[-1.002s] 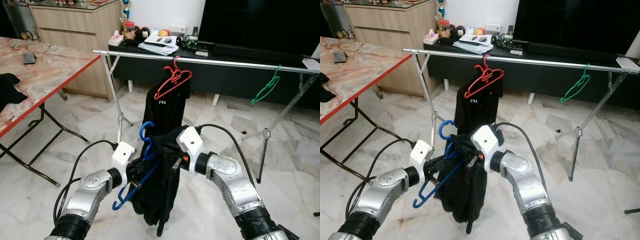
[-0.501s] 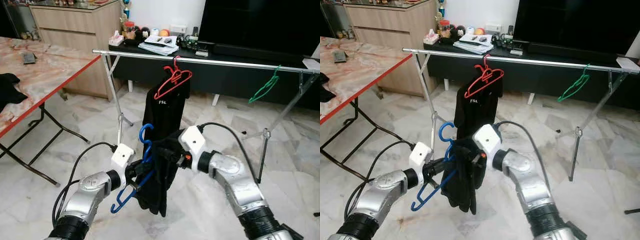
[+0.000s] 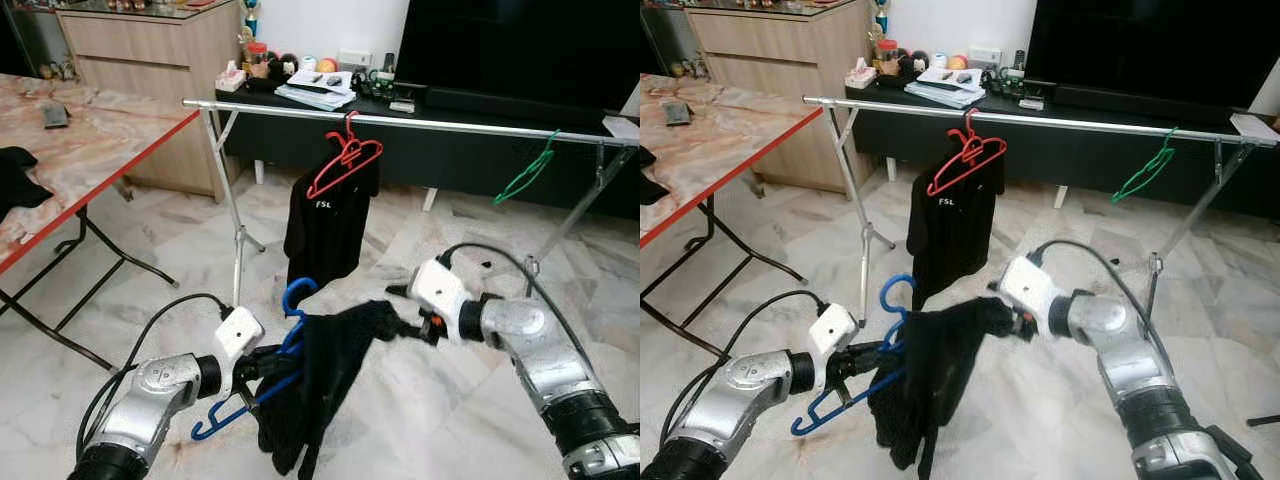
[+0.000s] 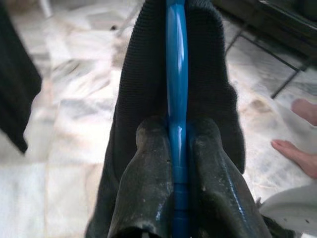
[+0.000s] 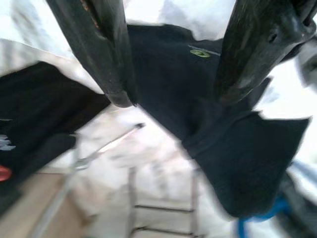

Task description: Hang hanger

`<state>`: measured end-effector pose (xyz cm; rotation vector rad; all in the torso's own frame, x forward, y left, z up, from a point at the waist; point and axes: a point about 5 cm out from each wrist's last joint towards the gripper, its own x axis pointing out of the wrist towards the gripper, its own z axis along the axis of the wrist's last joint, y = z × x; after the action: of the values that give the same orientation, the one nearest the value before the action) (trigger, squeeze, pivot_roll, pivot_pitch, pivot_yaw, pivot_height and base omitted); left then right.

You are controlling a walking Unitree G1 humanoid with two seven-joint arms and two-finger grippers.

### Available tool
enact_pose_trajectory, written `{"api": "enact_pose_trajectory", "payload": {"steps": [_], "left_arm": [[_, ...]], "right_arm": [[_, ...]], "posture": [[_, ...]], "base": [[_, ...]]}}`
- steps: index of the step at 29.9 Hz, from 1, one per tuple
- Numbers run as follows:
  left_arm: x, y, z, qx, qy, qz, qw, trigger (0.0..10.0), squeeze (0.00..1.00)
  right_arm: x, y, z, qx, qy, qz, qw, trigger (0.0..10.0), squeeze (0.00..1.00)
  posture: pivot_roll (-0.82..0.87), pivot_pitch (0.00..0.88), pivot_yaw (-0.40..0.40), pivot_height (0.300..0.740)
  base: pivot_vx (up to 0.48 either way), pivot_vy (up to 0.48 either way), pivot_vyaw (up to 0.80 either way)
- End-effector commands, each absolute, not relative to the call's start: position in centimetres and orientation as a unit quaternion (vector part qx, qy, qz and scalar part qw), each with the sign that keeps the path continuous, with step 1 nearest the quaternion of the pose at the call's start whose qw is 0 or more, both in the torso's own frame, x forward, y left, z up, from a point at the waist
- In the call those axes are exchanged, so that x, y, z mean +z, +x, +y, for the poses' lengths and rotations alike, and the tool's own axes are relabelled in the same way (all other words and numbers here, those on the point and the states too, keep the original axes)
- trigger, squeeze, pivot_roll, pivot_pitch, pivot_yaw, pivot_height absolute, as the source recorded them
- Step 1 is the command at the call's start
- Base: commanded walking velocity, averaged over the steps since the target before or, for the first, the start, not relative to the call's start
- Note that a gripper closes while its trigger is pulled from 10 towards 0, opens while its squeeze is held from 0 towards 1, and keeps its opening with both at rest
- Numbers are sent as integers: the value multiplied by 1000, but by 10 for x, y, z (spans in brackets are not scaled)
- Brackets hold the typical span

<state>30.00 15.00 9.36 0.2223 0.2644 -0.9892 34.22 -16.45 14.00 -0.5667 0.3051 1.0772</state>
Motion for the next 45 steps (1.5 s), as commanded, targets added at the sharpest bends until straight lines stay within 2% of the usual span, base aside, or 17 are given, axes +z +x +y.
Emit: {"api": "enact_pose_trajectory", "payload": {"steps": [1,4,5,7,13,18,24,35,37,42,43,45], "left_arm": [[108,302,144,-500,129,93,851,10000,0],[113,302,142,-519,135,94,839,10000,0],[113,302,142,-519,135,94,839,10000,0],[116,298,139,-548,142,100,818,10000,0],[117,298,139,-556,152,103,811,10000,0],[117,294,139,-566,153,108,803,10000,0],[118,292,139,-575,158,112,795,10000,0],[125,289,127,-600,168,104,775,10000,0],[125,290,125,-600,168,105,775,10000,0],[123,289,124,-601,169,107,774,10000,0],[122,288,125,-600,167,110,775,10000,0],[122,288,124,-600,167,110,774,10000,0]], "right_arm": [[141,338,-163,548,-280,145,775,10000,0],[136,338,-165,573,-293,160,749,10000,0],[136,338,-165,573,-293,160,749,10000,0],[137,337,-165,604,-295,162,723,10000,0],[144,338,-164,636,-295,158,695,10000,0],[143,342,-165,634,-305,163,692,10000,0],[135,338,-163,656,-301,178,670,10000,0],[120,338,-157,649,-292,184,678,10000,0],[122,343,-155,625,-298,174,700,10000,0],[129,348,-153,612,-290,152,720,10000,0],[129,344,-155,635,-287,158,700,10000,0],[127,343,-157,641,-288,164,693,10000,0]], "posture": [[72,57,-57,740],[73,69,-59,740],[73,69,-59,740],[69,74,-63,740],[68,75,-63,740],[76,69,-66,740],[82,58,-65,740],[92,42,-69,740],[92,38,-68,740],[91,35,-68,740],[88,34,-69,740],[88,34,-69,740]], "base": [[0,0,0],[0,0,0],[0,0,0],[0,0,0],[0,0,0],[0,0,0],[0,0,0],[0,0,0],[0,0,0],[0,0,0],[0,0,0],[0,0,0]]}}
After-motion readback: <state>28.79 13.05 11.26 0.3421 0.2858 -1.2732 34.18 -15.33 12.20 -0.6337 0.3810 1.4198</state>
